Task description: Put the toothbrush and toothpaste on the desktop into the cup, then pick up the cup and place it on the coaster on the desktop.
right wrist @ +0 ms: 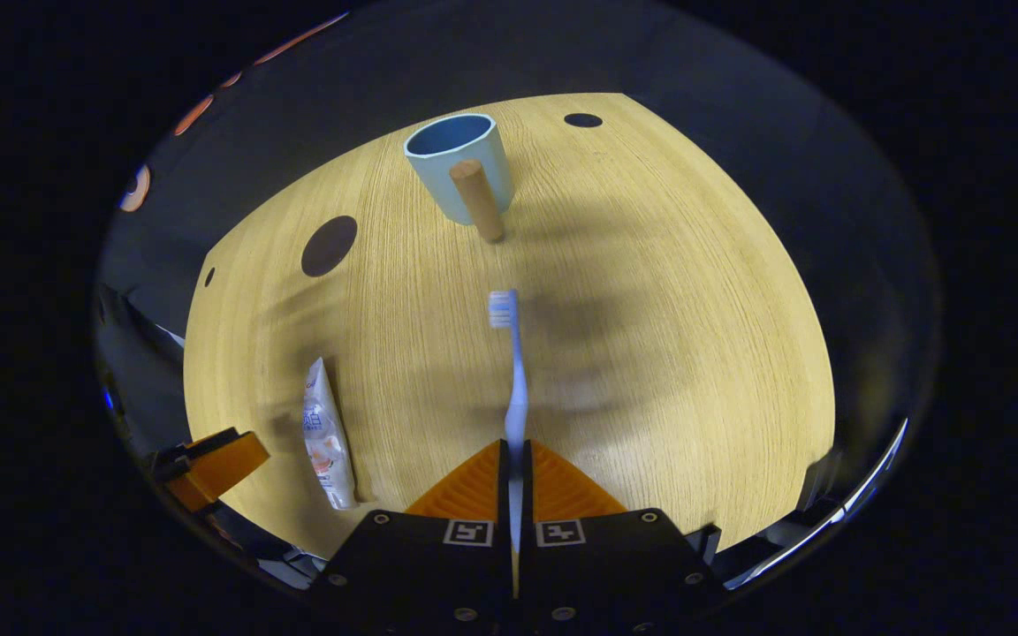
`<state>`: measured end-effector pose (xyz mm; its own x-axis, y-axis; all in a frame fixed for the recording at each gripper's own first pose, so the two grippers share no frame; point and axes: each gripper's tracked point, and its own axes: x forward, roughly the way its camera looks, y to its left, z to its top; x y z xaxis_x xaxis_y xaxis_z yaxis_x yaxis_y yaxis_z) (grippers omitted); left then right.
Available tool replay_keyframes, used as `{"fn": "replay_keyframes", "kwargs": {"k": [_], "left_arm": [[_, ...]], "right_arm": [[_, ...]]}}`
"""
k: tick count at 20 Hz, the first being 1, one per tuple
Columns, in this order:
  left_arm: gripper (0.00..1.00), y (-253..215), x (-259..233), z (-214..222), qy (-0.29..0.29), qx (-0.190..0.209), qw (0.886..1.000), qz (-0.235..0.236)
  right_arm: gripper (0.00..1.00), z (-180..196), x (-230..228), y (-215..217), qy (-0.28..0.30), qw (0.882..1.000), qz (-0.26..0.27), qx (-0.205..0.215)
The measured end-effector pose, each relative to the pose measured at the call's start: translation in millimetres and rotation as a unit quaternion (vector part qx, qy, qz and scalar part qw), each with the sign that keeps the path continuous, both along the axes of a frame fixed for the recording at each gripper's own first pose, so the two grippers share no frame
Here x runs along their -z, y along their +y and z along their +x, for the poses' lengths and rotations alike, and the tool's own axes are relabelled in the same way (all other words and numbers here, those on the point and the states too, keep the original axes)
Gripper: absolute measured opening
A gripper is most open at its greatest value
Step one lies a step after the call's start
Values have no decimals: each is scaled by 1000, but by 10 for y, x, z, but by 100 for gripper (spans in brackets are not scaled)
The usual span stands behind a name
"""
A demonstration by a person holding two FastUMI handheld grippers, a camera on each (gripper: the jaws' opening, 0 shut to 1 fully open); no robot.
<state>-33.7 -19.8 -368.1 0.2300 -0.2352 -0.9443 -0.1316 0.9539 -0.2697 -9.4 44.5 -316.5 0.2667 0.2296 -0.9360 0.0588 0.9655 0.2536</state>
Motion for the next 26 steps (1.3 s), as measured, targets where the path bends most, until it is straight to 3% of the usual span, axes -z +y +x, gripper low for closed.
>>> {"fn": "replay_keyframes", "kwargs": {"k": [8,12,13,14,15,16,19,20,21,26], "left_arm": [[96,-395,389,-63,60,49,997,-16],[89,-492,580,-19,77,45,996,-8],[83,-489,614,11,83,46,996,-1],[67,-506,637,-30,86,46,995,-1],[65,-506,650,-8,90,44,995,0],[48,-526,614,11,90,45,995,-5],[41,-610,619,28,81,51,995,-24],[23,-615,612,-25,89,52,995,-17],[13,-626,608,-21,86,51,995,-17],[11,-627,572,44,64,61,995,-43]], "right_arm": [[4,-141,-230,-54,-17,999,0,45],[4,-199,-289,-64,-24,998,-14,55],[4,-208,-297,-46,-24,998,-14,55],[4,-234,-318,-34,-26,998,-14,55],[4,-243,-335,-28,-27,998,-14,56],[4,-263,-350,-20,-28,998,-13,58],[4,-256,-375,29,-29,998,-7,53],[4,-253,-388,52,-30,998,-6,48],[4,-245,-394,54,-33,998,-7,44],[4,-177,-453,122,-55,998,0,38]]}}
